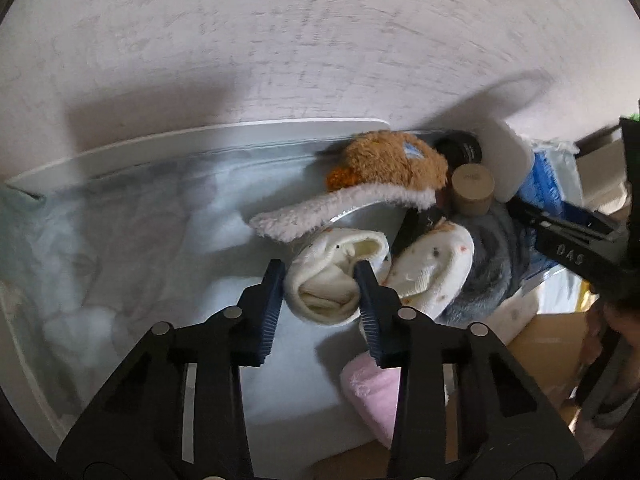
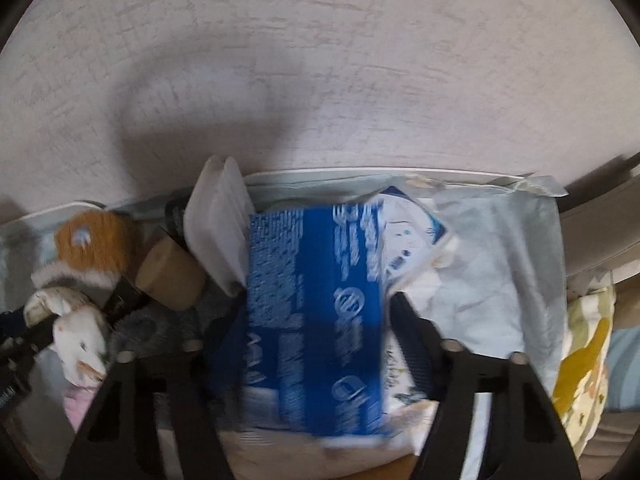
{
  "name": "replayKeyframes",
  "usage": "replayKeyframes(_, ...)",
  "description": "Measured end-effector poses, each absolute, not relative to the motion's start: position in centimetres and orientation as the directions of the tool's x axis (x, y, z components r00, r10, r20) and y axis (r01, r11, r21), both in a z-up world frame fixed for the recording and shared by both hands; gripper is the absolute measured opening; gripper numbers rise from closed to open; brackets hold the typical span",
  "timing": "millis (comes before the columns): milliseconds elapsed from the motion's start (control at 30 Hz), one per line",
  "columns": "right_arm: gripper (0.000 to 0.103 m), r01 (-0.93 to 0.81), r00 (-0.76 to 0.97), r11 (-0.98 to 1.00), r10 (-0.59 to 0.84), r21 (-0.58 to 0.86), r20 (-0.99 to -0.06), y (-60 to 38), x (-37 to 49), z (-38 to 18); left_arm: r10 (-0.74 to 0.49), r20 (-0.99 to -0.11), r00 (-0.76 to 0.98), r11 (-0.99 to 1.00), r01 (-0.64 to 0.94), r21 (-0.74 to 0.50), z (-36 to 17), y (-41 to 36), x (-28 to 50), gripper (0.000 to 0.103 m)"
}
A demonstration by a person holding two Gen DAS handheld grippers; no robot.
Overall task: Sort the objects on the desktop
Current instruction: 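Grasp the white sock with the left tool while the right tool grasps the blue wipe pack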
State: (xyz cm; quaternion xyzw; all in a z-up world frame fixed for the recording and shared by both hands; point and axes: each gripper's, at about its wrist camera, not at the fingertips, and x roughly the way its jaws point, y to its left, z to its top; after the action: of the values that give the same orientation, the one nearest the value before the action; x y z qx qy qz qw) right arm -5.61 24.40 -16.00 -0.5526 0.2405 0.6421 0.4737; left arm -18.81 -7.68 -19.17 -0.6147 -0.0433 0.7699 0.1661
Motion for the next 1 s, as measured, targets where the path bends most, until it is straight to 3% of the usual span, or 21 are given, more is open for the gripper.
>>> replayKeyframes(267,0.055,-0.911,-0.076,-0.410,0.277,-0.046,-0.958,24.1,-2.6,-14.3,0.277,-0.936,-0.215,-0.946,-0.229,-0.228,-17.5,-7.7,-17.6,0.023)
replayKeyframes(833,0.054,-0.849,-0.252,-0.522,0.273,0.077,-0.928,20.3,-3.5,-8.0,0.240,-0.907,-0.346,-0.965,-0.184,-0.185,-11.7,-8.6,-16.5,0.023)
replayKeyframes(1000,0.054,-0.793,-0.318,-0.601,0.269,0.099,-0.909,20.0,-2.2,-4.9,0.245,-0.884,-0.399,-0.965,-0.188,-0.183,-7.0,-8.3,-13.0,0.023)
